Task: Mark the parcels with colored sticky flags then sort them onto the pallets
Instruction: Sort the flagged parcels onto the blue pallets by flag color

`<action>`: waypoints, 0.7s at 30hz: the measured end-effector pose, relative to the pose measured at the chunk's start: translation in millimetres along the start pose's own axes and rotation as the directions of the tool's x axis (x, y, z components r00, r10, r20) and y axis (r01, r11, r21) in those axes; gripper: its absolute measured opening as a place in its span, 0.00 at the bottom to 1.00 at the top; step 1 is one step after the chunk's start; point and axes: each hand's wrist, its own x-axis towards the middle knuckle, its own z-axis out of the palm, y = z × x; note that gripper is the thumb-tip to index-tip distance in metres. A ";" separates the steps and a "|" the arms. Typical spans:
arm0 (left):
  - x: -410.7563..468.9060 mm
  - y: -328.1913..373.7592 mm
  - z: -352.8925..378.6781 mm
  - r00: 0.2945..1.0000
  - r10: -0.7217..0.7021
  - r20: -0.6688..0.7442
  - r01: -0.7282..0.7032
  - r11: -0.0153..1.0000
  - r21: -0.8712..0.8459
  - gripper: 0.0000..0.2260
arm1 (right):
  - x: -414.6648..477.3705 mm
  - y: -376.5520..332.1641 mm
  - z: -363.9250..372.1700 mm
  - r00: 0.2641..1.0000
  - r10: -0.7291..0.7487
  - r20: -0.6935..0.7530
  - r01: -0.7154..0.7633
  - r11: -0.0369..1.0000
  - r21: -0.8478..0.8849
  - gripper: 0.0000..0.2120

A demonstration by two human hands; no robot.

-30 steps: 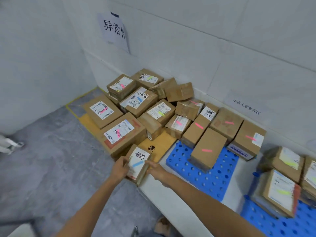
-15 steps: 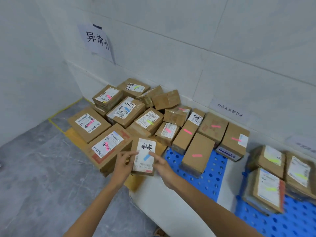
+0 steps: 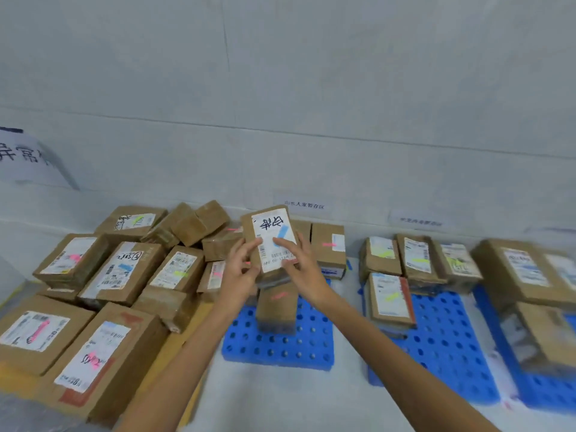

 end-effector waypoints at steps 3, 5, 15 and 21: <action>7.9 28.7 55.9 0.992 0.034 0.123 -0.032 0.999 -0.021 0.24 | -20.7 5.4 -57.2 0.992 -0.011 -0.129 0.011 1.000 -0.001 0.23; 7.0 45.0 96.3 0.976 0.048 0.211 -0.043 0.999 -0.031 0.23 | -39.1 15.7 -94.9 0.974 0.019 -0.226 -0.022 1.000 -0.014 0.23; -49.7 90.6 289.0 0.847 0.098 0.522 -0.065 0.995 -0.080 0.20 | -156.4 55.5 -262.4 0.849 0.159 -0.505 -0.164 0.986 0.034 0.23; -93.1 107.3 399.4 0.802 0.086 0.592 -0.064 0.996 -0.058 0.20 | -221.8 83.1 -365.5 0.801 0.179 -0.571 -0.227 0.974 -0.013 0.21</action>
